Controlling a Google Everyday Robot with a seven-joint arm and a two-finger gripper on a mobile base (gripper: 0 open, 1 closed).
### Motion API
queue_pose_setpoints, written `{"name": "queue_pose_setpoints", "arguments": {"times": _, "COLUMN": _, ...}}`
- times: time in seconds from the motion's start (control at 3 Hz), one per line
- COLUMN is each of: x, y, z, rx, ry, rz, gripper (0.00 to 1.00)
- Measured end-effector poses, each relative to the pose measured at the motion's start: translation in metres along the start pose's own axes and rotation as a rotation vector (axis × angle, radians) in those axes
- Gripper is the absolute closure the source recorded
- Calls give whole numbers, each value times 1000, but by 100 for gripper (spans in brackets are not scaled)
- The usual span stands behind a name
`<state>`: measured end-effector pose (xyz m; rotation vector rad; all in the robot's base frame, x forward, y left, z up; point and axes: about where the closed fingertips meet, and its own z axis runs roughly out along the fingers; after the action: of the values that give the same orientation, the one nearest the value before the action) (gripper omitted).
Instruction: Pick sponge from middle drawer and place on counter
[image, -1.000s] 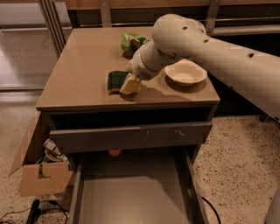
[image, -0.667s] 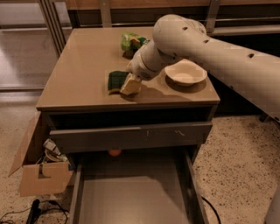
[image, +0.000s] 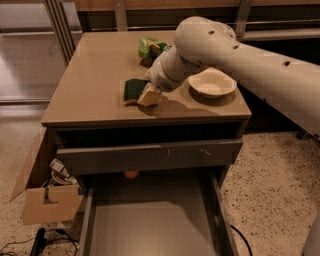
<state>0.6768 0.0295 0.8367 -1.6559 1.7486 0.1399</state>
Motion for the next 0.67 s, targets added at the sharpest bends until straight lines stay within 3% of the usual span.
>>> {"name": "queue_pose_setpoints", "arguments": {"times": 0.33, "x": 0, "y": 0, "z": 0, "rx": 0, "ry": 0, "rz": 0, "gripper": 16}}
{"name": "queue_pose_setpoints", "arguments": {"times": 0.67, "x": 0, "y": 0, "z": 0, "rx": 0, "ry": 0, "rz": 0, "gripper": 0}}
